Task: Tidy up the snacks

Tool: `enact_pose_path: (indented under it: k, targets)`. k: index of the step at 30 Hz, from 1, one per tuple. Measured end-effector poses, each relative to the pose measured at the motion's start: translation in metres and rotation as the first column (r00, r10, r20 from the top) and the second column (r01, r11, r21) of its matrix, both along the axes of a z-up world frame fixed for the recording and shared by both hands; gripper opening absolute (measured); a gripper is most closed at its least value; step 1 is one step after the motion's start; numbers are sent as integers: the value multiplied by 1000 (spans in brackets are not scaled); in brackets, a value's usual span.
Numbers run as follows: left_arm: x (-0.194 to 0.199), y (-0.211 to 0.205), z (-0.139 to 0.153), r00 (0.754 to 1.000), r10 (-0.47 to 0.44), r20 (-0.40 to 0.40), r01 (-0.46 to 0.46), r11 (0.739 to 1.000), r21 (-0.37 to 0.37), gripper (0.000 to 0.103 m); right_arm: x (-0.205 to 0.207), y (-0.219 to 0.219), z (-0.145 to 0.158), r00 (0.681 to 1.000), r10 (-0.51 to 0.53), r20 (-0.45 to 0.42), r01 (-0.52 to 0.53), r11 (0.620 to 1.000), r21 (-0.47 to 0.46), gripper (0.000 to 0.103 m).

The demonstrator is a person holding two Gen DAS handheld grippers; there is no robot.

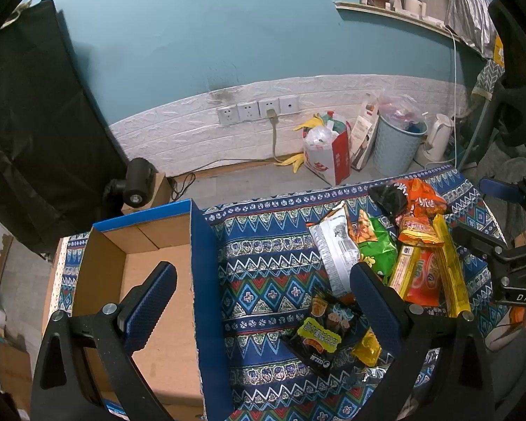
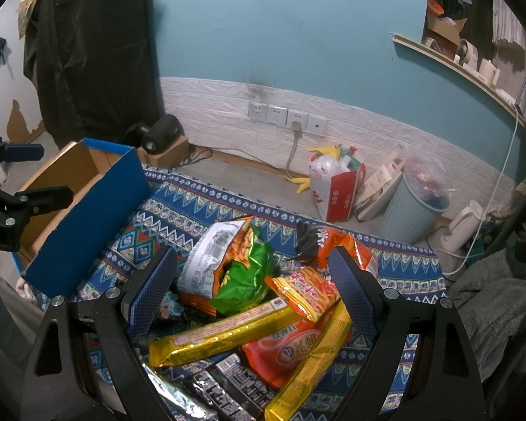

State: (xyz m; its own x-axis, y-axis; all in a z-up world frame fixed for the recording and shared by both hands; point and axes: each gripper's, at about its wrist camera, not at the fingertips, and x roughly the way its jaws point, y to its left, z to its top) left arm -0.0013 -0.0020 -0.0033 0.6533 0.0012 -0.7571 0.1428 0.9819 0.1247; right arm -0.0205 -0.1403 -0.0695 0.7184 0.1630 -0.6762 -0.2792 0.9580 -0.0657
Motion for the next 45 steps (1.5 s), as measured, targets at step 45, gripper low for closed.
enact_pose_path:
  k: [45]
  targets:
    - [8, -3, -19, 997, -25, -79, 29, 998, 51, 101, 9, -5, -5, 997, -36, -63, 34, 999, -37, 87]
